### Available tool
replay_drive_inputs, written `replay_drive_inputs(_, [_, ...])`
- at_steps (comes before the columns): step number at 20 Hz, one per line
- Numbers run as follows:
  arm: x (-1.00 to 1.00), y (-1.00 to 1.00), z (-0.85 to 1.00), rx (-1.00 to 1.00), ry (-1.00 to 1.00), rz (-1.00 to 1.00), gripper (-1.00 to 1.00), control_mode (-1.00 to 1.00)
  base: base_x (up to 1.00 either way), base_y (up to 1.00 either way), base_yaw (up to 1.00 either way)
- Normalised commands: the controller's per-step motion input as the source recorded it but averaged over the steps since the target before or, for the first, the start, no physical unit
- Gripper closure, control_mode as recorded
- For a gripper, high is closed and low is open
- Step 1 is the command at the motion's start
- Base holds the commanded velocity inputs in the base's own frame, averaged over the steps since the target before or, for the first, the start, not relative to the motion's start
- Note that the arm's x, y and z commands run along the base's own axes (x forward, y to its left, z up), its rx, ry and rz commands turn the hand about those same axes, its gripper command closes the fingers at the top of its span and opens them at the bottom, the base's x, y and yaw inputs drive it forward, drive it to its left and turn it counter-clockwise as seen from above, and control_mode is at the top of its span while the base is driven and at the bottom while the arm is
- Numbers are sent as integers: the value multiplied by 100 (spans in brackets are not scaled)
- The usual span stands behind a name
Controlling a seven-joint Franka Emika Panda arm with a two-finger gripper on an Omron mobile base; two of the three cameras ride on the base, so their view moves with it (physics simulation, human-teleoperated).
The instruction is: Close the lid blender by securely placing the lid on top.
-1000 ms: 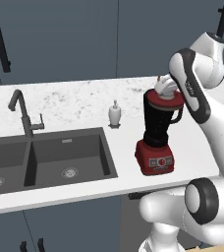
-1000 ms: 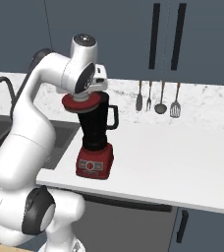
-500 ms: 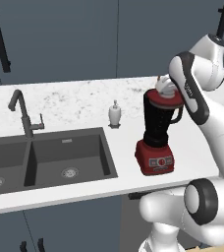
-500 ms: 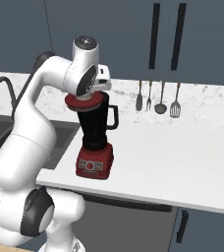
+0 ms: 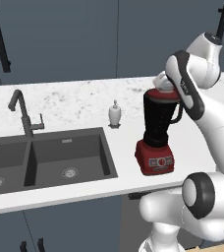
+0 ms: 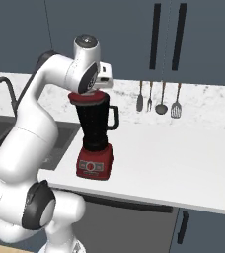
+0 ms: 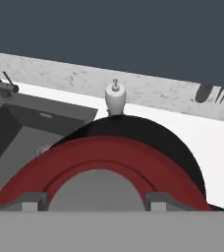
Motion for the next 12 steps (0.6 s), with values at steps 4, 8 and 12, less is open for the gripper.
replay_drive_inputs(4, [30, 0, 0, 0, -1, -5, 100, -100, 0, 0, 0])
replay_drive_inputs(8, [16, 0, 0, 0, -6, -5, 100, -100, 0, 0, 0])
replay_drive_inputs(12, [0, -1, 0, 0, -12, -6, 100, -100, 0, 0, 0])
